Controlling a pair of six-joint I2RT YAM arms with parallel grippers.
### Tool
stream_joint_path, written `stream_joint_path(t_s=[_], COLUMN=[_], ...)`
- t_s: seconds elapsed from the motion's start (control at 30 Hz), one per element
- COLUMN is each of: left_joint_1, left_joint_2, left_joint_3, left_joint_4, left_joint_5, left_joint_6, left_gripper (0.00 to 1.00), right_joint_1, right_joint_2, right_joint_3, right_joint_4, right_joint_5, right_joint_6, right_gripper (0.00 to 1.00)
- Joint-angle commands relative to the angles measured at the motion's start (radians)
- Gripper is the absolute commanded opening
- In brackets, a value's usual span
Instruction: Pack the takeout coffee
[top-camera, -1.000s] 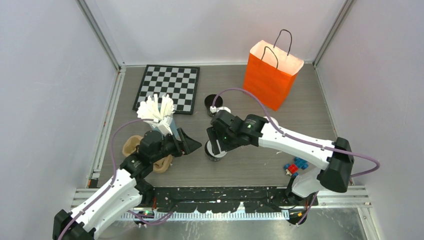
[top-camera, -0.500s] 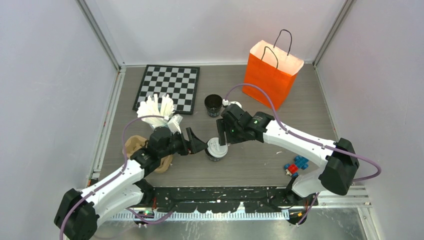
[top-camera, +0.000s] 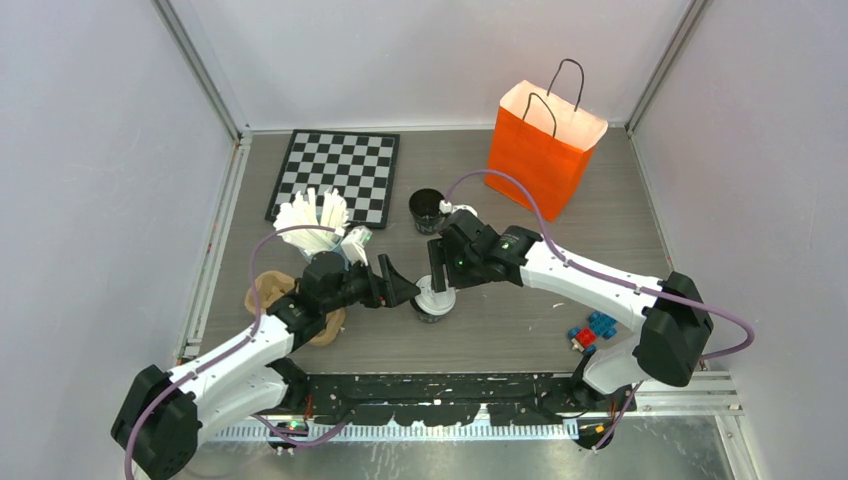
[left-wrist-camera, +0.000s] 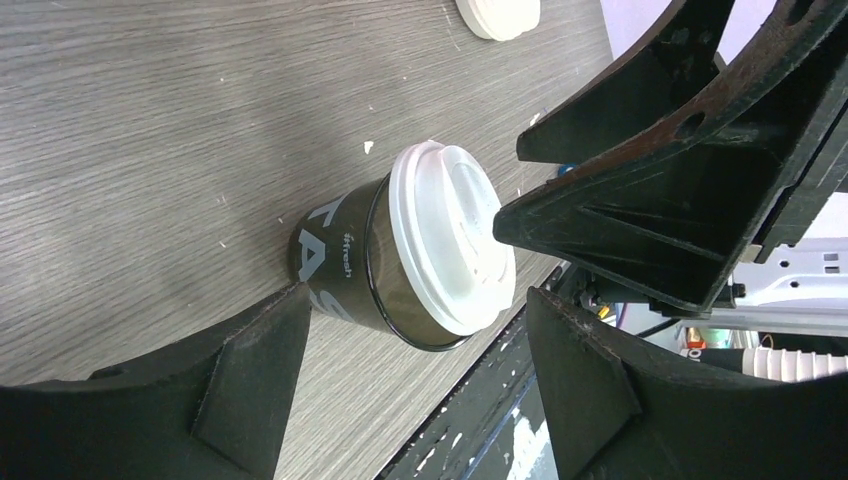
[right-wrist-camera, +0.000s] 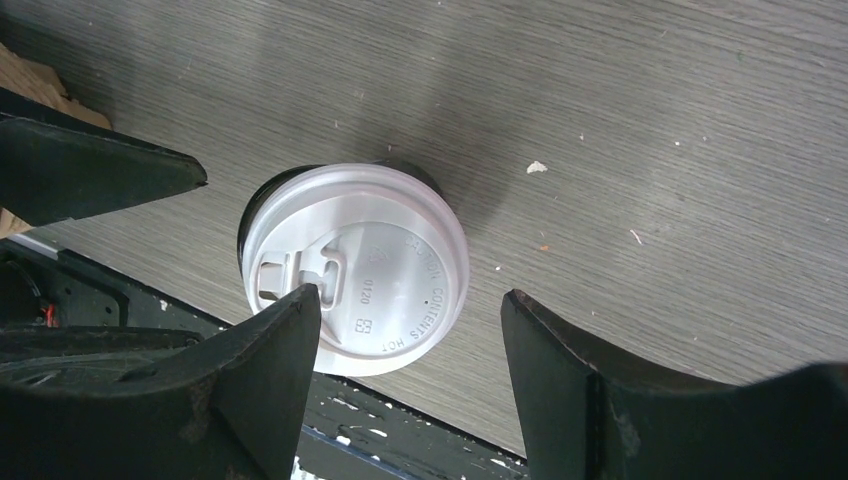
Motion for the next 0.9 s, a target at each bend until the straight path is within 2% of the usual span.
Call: stream_joint_path(t_s=[0.0, 0.57, 0.87], left_joint_1=[-0.003, -0.005, -0.006], left_joint_2=[0.016, 0.130, 0.129], left_joint_3=[-0.009, -0.021, -0.025], left_joint_4=[0.077, 0.192, 0.198], left_joint_5=[0.018, 0.074, 0.069], left_joint_6=[0.039, 0.013, 0.021], left_gripper=[0.81, 0.78, 0.70], right_joint_1=[0.010, 0.051, 0.054], right_joint_2=[0.006, 0.020, 0.042], right_joint_3=[-0.016, -0.043, -0.035], right_joint_4=[0.046, 0.092, 0.110], right_joint_5=[-0.006, -0.025, -0.040], right_joint_6=[0.019, 0.032, 0.029], right_gripper=[0.71, 0.71, 0.70])
